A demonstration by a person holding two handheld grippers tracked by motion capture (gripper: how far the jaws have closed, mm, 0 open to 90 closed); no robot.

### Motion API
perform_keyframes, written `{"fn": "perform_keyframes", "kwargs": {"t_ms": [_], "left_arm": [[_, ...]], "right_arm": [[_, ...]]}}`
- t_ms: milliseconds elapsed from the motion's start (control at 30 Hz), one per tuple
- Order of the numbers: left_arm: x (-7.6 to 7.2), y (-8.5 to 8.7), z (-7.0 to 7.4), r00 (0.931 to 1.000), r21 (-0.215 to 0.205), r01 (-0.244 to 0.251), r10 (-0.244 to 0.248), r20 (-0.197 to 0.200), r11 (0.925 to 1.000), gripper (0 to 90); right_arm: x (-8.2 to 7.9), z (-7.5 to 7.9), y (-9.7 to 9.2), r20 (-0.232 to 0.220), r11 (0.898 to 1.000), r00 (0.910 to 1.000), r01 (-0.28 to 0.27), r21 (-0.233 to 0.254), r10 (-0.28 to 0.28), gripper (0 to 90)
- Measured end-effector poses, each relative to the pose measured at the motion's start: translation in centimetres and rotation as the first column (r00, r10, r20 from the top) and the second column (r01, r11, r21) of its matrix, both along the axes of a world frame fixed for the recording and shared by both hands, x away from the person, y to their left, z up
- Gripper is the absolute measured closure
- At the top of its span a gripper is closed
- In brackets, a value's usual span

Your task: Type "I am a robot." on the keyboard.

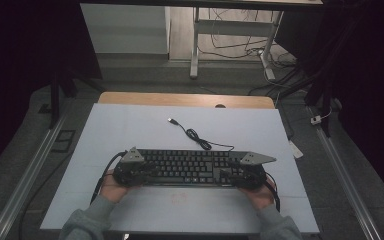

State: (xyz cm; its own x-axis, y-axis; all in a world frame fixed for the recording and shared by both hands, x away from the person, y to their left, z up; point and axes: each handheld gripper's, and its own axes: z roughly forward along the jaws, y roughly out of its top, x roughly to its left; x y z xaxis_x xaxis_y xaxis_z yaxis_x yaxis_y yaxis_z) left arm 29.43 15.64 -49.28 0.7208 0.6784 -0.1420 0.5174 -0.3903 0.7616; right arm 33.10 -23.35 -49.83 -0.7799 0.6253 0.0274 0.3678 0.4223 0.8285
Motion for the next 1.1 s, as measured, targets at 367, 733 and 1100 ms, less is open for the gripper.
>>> {"fn": "perform_keyframes", "kwargs": {"t_ms": [367, 733, 1100], "left_arm": [[0.1, -2.1, -1.3, 0.9967, 0.041, 0.071, -0.069, -0.042, 0.9966, 88.4], [0.3, -2.9, -2.4, 0.9951, 0.089, 0.082, -0.076, -0.063, 0.9927, 88.4], [0.3, -3.3, -3.0, 0.9962, 0.133, 0.076, -0.069, -0.054, 0.9882, 88.4]], "right_arm": [[0.0, -0.1, 0.1, -0.007, 1.0, 1.0, -0.003, 0.002, 0.003, 51.1], [0.0, -0.1, 0.1, -0.005, 1.0, 1.0, -0.005, -0.006, 0.005, 51.0], [0.0, -0.1, 0.2, -0.004, 1.0, 1.0, -0.005, -0.006, 0.005, 51.0]]}}
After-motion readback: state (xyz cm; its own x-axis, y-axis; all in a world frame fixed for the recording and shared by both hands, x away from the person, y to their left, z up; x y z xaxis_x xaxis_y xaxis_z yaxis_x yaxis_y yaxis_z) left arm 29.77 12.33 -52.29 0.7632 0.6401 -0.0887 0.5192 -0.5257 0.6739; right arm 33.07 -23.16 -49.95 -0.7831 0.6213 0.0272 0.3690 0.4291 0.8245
